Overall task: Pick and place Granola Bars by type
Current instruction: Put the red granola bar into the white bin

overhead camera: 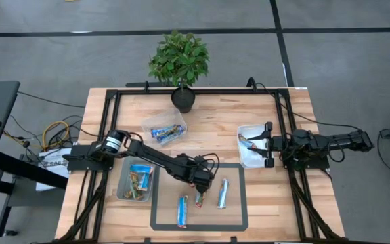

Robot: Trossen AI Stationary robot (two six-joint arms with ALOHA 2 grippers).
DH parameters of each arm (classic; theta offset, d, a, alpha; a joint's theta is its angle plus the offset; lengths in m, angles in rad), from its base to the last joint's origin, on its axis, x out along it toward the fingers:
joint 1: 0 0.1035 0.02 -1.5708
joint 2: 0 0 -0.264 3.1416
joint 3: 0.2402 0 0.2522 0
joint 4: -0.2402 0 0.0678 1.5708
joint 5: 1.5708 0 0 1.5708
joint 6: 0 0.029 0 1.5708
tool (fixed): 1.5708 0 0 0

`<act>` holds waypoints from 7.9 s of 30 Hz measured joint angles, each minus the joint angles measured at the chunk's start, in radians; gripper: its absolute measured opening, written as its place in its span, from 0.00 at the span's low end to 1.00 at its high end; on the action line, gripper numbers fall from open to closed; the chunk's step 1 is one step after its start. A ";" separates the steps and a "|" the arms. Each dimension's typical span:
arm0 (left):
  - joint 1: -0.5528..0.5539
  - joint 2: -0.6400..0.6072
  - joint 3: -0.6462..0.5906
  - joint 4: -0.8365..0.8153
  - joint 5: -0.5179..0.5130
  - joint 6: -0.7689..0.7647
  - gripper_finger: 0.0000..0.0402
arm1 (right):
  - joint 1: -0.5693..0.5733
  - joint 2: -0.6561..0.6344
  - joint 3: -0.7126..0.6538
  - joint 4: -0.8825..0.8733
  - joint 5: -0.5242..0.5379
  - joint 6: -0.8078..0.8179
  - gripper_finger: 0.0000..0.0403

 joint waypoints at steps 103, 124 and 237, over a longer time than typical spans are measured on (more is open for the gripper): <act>0.264 0.276 0.529 0.400 0.262 0.995 0.59 | 0.000 -0.001 0.000 0.000 0.000 0.000 0.42; -0.110 0.149 0.529 -0.288 0.039 0.698 0.52 | 0.000 0.000 0.000 0.000 0.000 0.000 0.42; 0.265 0.189 0.318 0.729 0.113 0.538 0.05 | 0.000 0.007 0.000 0.000 0.000 0.000 0.42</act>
